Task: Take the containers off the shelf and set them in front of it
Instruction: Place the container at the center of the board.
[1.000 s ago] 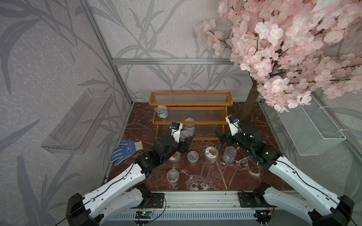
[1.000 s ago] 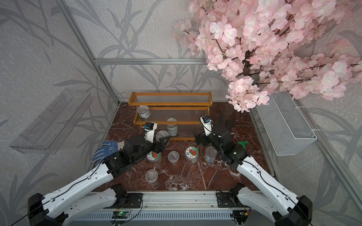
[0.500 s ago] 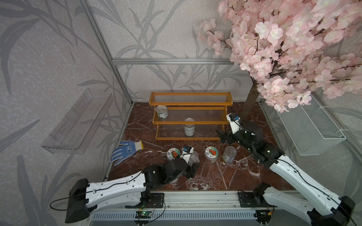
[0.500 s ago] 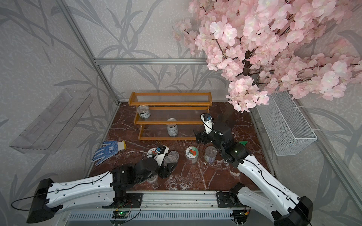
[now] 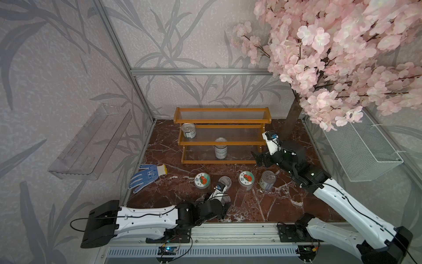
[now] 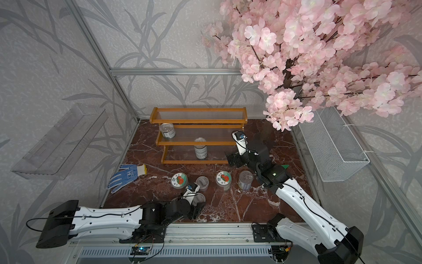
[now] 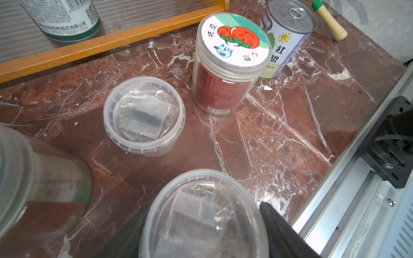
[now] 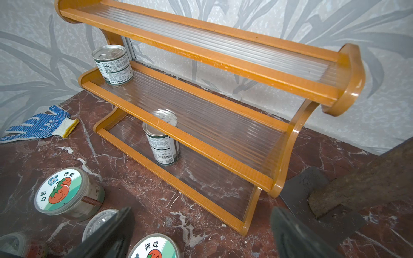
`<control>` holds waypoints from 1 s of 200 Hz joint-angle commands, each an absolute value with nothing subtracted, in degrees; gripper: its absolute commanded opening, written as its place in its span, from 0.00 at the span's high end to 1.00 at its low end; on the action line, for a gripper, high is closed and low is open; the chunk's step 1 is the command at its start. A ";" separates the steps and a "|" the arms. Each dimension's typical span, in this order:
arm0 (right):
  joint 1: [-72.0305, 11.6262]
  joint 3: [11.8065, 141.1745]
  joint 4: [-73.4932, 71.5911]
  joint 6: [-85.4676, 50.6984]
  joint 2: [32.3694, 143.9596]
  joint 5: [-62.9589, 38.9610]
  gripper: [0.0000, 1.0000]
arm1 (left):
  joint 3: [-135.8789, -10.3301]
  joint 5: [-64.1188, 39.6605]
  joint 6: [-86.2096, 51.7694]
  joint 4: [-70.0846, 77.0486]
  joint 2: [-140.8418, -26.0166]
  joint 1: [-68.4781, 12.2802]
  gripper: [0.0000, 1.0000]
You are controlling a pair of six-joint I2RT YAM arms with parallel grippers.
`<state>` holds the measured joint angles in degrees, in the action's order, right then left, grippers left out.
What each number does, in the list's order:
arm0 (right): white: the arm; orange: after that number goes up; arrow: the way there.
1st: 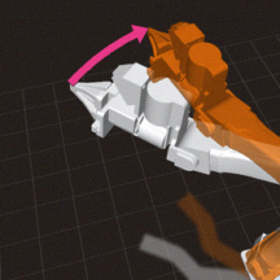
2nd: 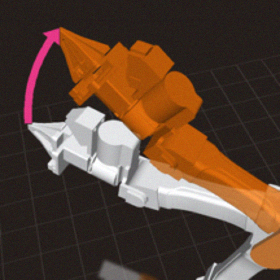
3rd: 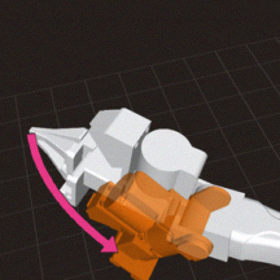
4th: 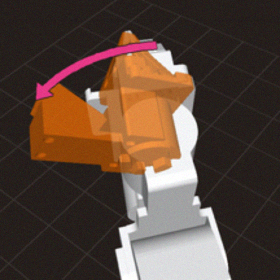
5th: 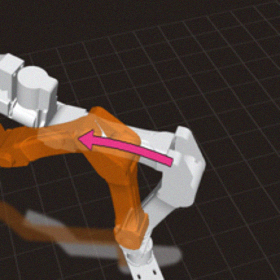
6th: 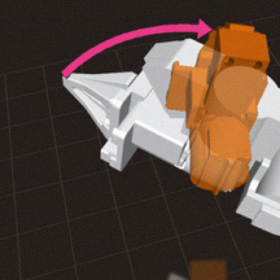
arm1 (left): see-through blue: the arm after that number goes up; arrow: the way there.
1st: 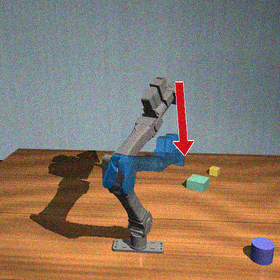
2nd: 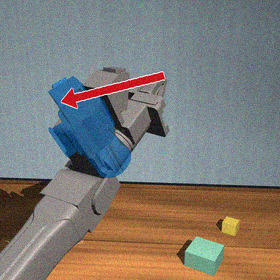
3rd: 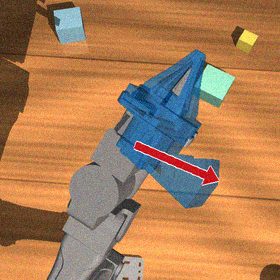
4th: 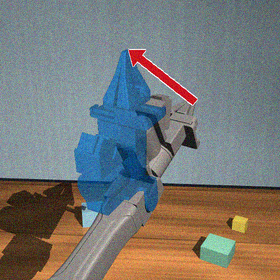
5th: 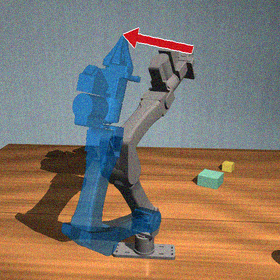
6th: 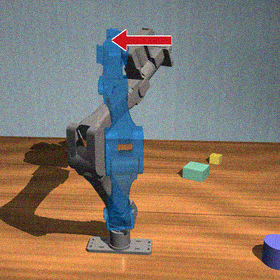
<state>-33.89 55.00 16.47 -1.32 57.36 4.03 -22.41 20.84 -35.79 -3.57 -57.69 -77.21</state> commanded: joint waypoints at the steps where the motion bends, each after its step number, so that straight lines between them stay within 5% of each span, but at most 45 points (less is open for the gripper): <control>1: -33.66 57.39 18.16 -0.03 57.23 3.95 0.01 | -21.24 21.22 -35.68 1.82 -58.46 -77.43 0.26; 200: -33.66 57.38 18.61 -0.46 57.45 2.99 0.01 | -22.67 18.57 -33.47 3.09 -63.81 -77.87 0.16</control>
